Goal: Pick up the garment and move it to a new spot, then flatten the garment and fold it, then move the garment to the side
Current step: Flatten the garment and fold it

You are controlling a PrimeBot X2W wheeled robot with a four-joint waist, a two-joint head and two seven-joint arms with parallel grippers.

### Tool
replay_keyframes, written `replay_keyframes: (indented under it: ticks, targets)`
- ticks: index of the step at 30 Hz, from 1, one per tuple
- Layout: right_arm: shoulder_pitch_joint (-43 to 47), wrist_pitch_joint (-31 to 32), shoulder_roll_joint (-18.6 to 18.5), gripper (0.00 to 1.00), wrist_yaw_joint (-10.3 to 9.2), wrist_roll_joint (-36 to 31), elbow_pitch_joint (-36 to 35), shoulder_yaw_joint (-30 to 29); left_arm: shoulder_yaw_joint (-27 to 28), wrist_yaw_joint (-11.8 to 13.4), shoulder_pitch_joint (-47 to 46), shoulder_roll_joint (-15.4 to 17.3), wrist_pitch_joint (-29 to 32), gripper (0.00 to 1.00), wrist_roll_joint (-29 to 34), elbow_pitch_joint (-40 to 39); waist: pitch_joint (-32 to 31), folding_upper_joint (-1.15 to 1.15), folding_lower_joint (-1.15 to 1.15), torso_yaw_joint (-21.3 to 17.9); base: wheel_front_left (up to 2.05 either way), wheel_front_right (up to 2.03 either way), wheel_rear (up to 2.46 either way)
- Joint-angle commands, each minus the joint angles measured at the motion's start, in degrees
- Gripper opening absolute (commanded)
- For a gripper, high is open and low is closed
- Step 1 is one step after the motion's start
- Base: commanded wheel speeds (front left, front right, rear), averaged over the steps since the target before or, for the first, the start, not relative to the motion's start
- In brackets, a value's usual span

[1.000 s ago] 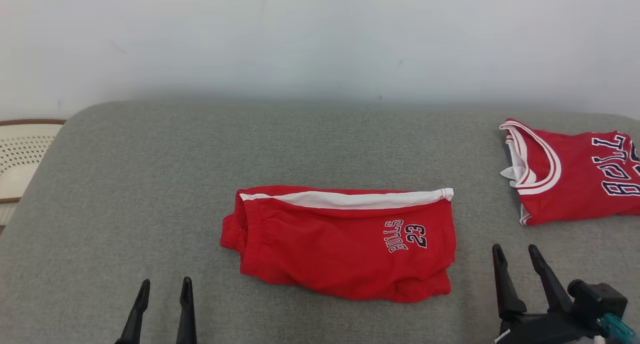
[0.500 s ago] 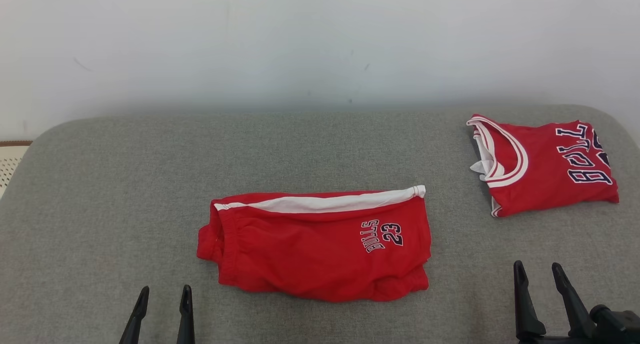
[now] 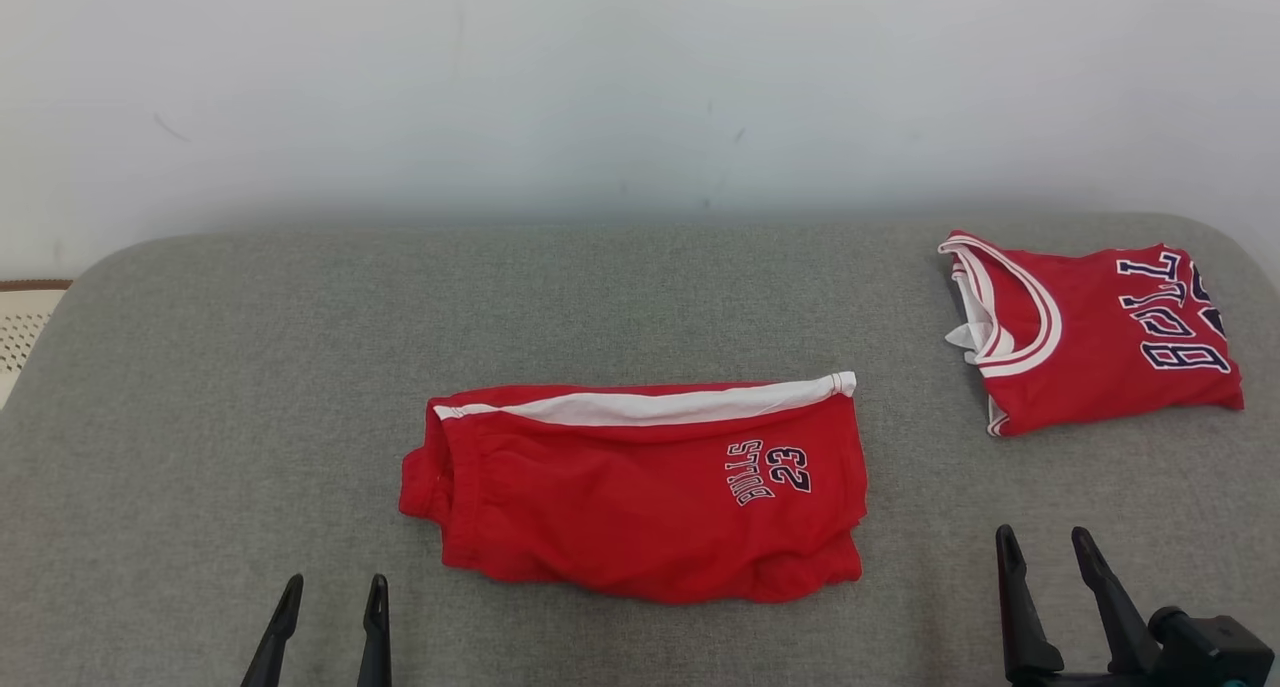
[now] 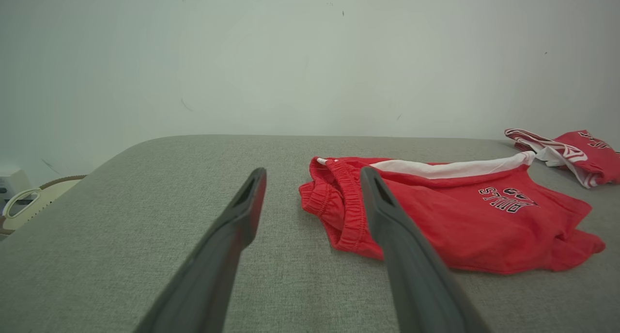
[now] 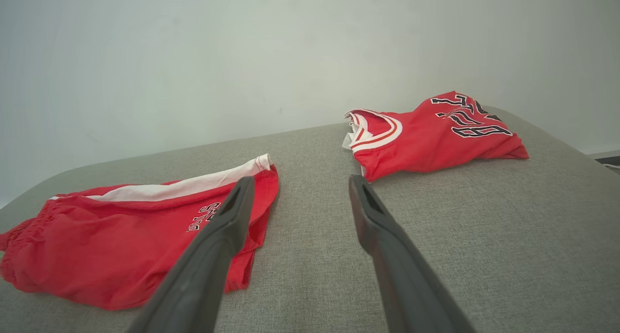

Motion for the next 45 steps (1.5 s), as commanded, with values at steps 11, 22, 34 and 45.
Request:
replay_keyframes:
  ticks: [11, 22, 34, 45]
  targets:
    - [0.01, 0.26, 0.10, 1.00, -0.03, -0.19, 0.70, 1.78, -0.31, 0.40, 1.29, 0.58, -0.23, 1.00, 0.04, 0.55, -0.04, 0.00, 0.00, 0.45, 0.00, 0.00, 0.00]
    - [-0.42, 0.69, -0.57, 1.00, -0.03, 0.17, 1.17, 2.49, -0.59, 0.53, 0.80, 0.90, -0.23, 1.00, -0.22, 0.94, -0.03, 0.00, 0.00, 0.72, 0.00, 0.00, 0.00]
    - [-0.32, 0.81, -0.63, 1.00, -0.03, 0.35, 1.40, 2.62, -0.71, 0.94, 1.01, 1.24, -0.23, 1.00, -0.53, 1.06, -0.35, 0.00, 0.00, 0.78, 0.00, 0.00, 0.00]
    - [-0.37, 1.00, -0.36, 1.00, -0.04, 0.39, 1.46, 2.58, -0.77, 1.18, 1.06, 1.45, -0.23, 1.00, -0.89, 1.22, -0.61, 0.00, 0.00, 0.57, 0.00, 0.00, 0.00]
